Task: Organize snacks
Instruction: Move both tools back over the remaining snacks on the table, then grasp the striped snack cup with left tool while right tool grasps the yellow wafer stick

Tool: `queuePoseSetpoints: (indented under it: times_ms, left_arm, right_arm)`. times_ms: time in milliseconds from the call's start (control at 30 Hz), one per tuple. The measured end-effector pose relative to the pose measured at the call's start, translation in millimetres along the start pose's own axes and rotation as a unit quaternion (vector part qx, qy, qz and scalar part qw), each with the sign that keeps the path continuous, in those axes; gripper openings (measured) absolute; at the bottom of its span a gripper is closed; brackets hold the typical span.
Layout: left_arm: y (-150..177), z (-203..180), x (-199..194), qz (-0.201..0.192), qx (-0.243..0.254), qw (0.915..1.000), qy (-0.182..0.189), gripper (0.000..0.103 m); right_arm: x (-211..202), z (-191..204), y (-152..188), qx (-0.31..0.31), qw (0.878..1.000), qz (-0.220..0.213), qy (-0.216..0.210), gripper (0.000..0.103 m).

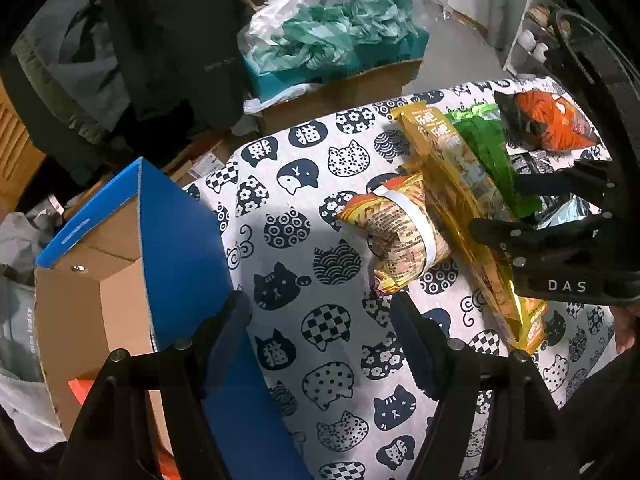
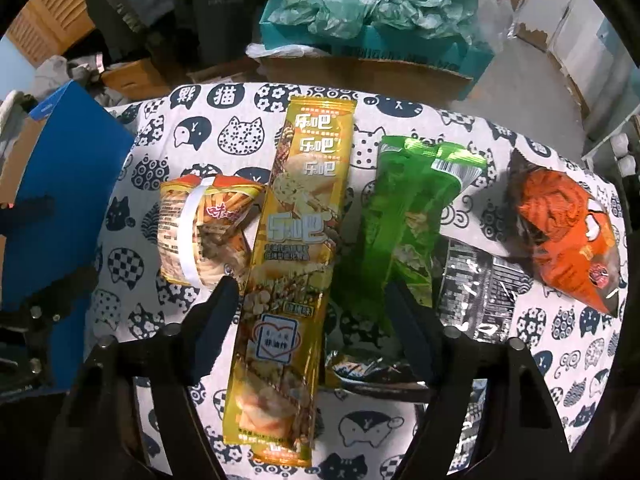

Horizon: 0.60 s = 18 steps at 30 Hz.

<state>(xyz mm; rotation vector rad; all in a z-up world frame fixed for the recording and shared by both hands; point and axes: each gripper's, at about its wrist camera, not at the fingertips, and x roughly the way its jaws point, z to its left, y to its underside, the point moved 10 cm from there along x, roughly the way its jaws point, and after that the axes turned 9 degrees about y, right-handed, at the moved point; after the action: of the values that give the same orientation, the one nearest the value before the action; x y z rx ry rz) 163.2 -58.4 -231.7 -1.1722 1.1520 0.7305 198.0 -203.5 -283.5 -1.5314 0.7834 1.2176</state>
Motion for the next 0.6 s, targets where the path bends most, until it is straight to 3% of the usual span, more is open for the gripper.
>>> queuePoseSetpoints:
  times_ms: [100,167,200,333,600]
  left_arm:
    - [-2,-2,4,0.005,-0.001,1.0000,0.003,0.075]
    - [-4,-2,8,0.008,-0.005,0.9999,0.006,0.075]
    - [-5,-3,10,0.009,-0.008,0.9999,0.009,0.077]
    - [-11,-7,18,0.013,-0.027,0.9992,0.028,0.081]
    - [-24,-18,44,0.031,-0.088,0.9920,0.084,0.081]
  right_arm:
    - [4,3,1,-0.008,1.000,0.003,-0.009,0.059]
    - [7,5,4,-0.012,1.000,0.012,-0.020,0.037]
    - [8,3,6,-0.015,1.000,0.015,-0.021,0.034]
    - [6,-13,12,-0.022,1.000,0.017,0.002,0.031]
    - [2,-26,20,-0.003,1.000,0.016,-0.025,0.031]
